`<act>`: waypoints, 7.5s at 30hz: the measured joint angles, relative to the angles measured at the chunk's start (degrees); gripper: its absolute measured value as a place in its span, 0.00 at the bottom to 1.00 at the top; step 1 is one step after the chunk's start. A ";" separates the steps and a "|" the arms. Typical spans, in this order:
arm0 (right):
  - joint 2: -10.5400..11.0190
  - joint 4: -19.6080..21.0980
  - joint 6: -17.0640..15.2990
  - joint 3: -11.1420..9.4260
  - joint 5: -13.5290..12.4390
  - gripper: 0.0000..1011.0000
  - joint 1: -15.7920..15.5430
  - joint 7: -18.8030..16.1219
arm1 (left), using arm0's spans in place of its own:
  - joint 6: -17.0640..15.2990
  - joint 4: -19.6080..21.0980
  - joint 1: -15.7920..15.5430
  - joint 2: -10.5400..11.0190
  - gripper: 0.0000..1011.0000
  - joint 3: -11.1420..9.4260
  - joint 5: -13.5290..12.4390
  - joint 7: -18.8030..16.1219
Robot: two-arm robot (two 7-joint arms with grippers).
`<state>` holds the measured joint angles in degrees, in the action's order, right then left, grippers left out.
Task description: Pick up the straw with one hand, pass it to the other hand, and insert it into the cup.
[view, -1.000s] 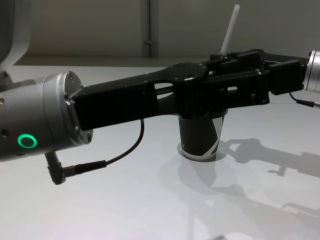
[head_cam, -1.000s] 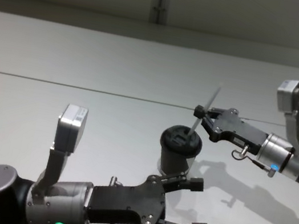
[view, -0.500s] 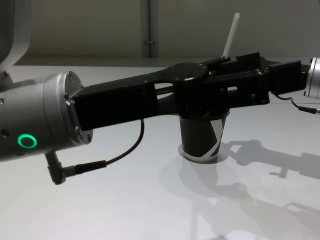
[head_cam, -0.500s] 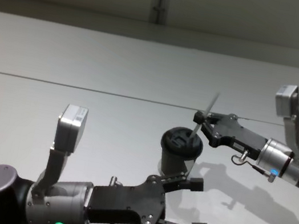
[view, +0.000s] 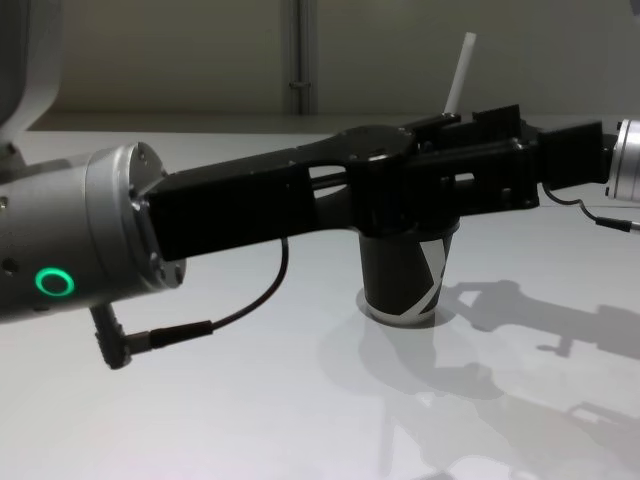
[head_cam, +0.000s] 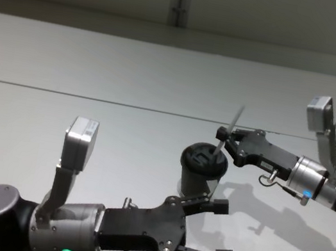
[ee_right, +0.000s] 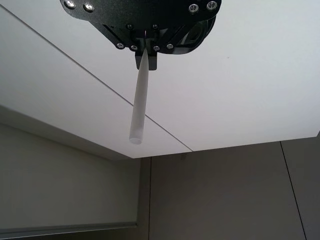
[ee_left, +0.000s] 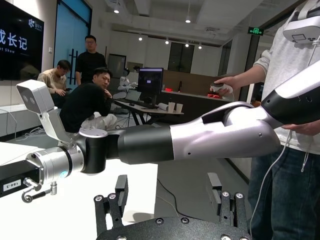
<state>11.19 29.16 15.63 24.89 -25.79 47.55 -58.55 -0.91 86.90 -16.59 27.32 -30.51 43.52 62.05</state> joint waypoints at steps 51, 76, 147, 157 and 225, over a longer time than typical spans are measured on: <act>9.03 23.71 -6.34 -2.78 -4.87 0.99 -14.96 7.12 | 0.00 0.00 0.00 0.00 0.99 0.00 0.00 0.00; 16.18 44.43 -6.05 -9.47 -3.37 0.99 -32.21 28.85 | 0.00 0.00 0.00 0.00 0.99 0.00 0.00 0.00; 23.45 51.78 -8.78 1.01 11.23 0.99 -36.12 60.16 | 4.61 -3.55 3.08 4.34 0.99 2.77 -16.94 -37.22; 23.45 51.78 -8.78 1.01 11.25 0.99 -36.12 60.17 | 5.53 -4.27 3.68 5.17 0.99 3.31 -20.28 -44.55; 23.45 51.73 -8.73 0.97 11.25 0.99 -36.12 60.17 | 7.81 -6.00 5.16 7.33 0.99 4.64 -28.97 -63.68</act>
<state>34.65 80.89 6.90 25.86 -14.55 11.43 1.62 6.90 80.90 -11.43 34.64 -25.87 14.54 -1.62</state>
